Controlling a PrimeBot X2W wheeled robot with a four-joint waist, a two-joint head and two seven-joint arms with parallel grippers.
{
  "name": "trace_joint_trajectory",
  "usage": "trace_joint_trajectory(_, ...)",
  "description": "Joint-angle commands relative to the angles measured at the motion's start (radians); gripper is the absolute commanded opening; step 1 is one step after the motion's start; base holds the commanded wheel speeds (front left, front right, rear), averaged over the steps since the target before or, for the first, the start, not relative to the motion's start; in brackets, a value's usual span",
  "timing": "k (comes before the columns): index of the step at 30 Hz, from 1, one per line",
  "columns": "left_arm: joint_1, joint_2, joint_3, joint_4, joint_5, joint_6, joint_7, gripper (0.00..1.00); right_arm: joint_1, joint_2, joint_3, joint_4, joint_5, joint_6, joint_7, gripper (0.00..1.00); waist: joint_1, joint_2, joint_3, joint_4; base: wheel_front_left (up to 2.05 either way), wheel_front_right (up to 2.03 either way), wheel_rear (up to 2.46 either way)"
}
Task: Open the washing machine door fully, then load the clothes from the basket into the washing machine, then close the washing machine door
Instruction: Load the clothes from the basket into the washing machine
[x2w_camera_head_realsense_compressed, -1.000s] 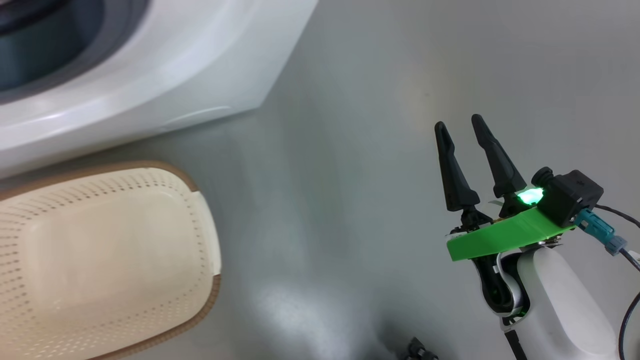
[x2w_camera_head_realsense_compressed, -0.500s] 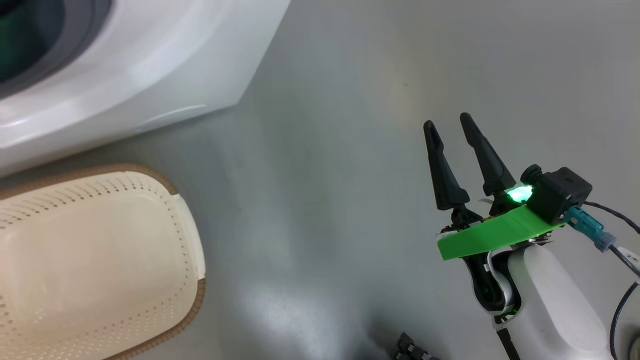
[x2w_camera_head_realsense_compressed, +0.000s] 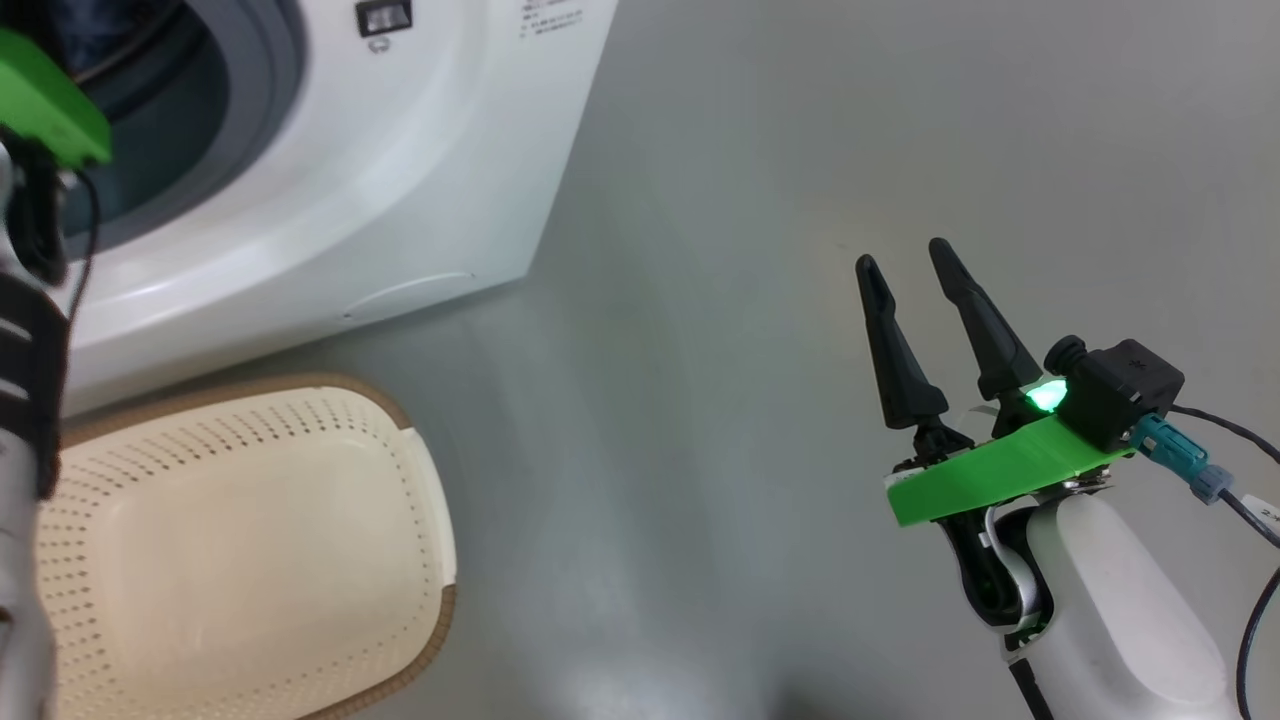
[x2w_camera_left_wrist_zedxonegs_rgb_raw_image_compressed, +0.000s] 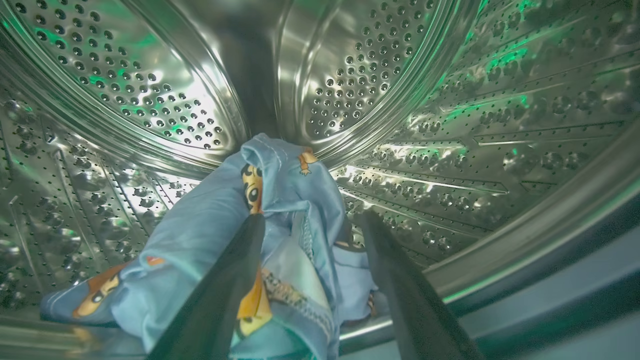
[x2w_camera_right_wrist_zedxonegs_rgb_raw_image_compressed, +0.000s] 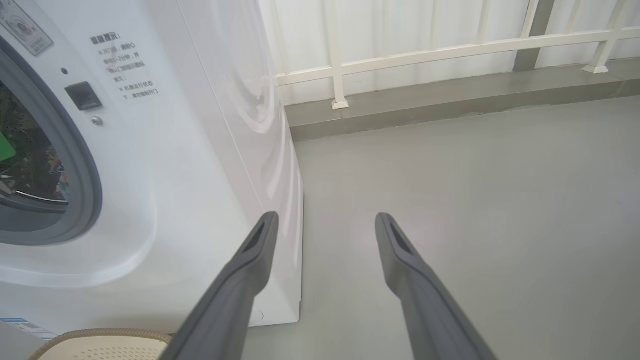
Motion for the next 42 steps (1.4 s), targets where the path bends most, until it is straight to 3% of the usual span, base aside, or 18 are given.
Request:
trace_joint_trajectory(1, 0.018, 0.030, 0.010, -0.013, -0.011, -0.008, -0.016, 1.00, 0.008, -0.015, 0.020, -0.015, -0.012, 0.005, -0.008, 1.00, 0.0000, 0.0000, -0.046, 0.031, 0.00, 0.00, 0.00)
trace_joint_trajectory(11, 0.194, -0.019, 0.021, -0.080, -0.020, -0.046, -0.063, 1.00, 0.023, -0.055, 0.019, 0.009, -0.003, 0.005, -0.008, 1.00, 0.0000, 0.0000, -0.179, 0.115, 0.00, 0.00, 0.00)
trace_joint_trajectory(27, 0.662, -0.077, 0.141, -0.505, 0.060, -0.028, -0.064, 1.00, 0.096, -0.093, 0.025, 0.048, 0.022, 0.005, -0.008, 1.00, 0.0000, 0.0000, -0.374, 0.250, 0.00, 0.00, 0.00)
trace_joint_trajectory(42, 1.002, -0.105, 0.218, -0.784, 0.099, 0.004, -0.064, 1.00, 0.152, -0.107, 0.021, 0.057, 0.037, 0.005, -0.008, 1.00, 0.0000, 0.0000, -0.472, 0.305, 0.00, 0.00, 0.00)
